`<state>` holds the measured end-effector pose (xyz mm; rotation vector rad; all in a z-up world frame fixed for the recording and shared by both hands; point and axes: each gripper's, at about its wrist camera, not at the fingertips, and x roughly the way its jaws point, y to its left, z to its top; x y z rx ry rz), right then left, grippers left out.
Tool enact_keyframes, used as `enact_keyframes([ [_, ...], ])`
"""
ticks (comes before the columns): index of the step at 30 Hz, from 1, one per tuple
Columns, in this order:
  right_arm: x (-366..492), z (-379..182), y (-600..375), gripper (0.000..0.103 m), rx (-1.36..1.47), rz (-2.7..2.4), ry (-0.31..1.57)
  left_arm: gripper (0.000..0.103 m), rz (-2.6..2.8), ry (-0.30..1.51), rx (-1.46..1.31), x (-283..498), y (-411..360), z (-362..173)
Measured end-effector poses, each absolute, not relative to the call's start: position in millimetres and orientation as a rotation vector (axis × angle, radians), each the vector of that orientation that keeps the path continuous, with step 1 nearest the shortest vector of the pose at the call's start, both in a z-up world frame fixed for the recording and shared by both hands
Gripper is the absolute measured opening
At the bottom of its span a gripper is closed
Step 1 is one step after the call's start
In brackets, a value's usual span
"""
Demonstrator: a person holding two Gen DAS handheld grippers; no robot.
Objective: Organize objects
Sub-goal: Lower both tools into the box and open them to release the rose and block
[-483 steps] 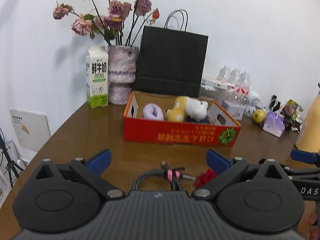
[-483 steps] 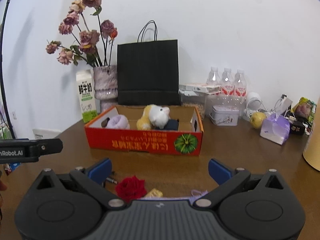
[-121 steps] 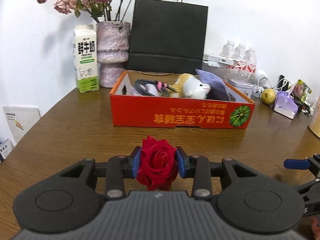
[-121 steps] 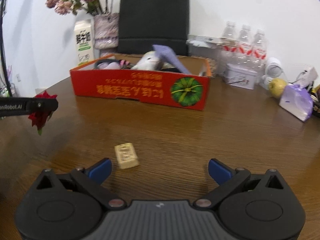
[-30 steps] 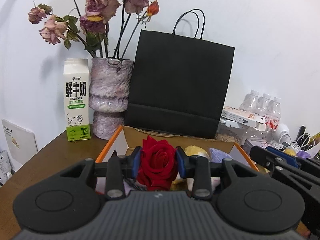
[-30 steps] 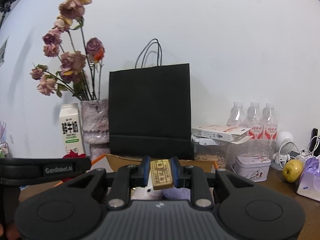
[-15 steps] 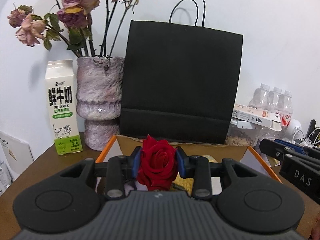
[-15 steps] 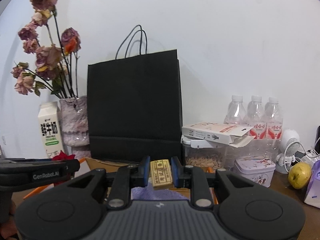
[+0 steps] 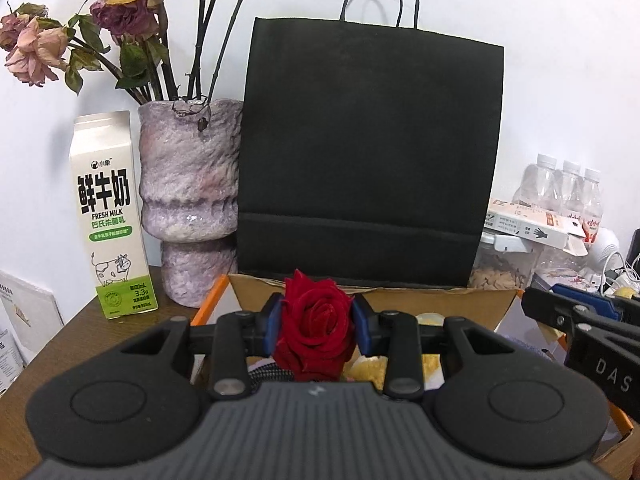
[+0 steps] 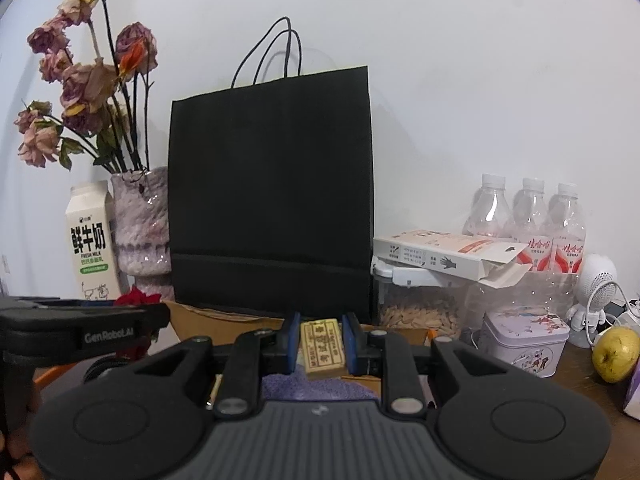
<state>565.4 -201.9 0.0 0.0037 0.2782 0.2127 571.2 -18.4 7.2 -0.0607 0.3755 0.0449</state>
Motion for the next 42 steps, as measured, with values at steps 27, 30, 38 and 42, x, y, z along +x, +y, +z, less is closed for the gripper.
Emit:
enact_keyframes([
  [27, 556.3, 8.1, -207.5, 0.103, 0.032, 0.190, 0.303, 0.103, 0.112, 0.307, -0.052, 555.9, -3.1, 8.1],
  [30, 547.4, 15.5, -207.0, 0.103, 0.027, 0.189, 0.292, 0.103, 0.106, 0.310, -0.049, 547.7, -0.8, 12.8],
  [38, 515.9, 25.6, -206.1, 0.103, 0.002, 0.186, 0.291, 0.103, 0.077, 0.299, -0.035, 508.8, -0.4, 24.1],
  [42, 495.3, 28.5, -208.4, 0.103, 0.001, 0.188, 0.295, 0.103, 0.067, 0.299, -0.025, 485.1, -0.8, 27.9],
])
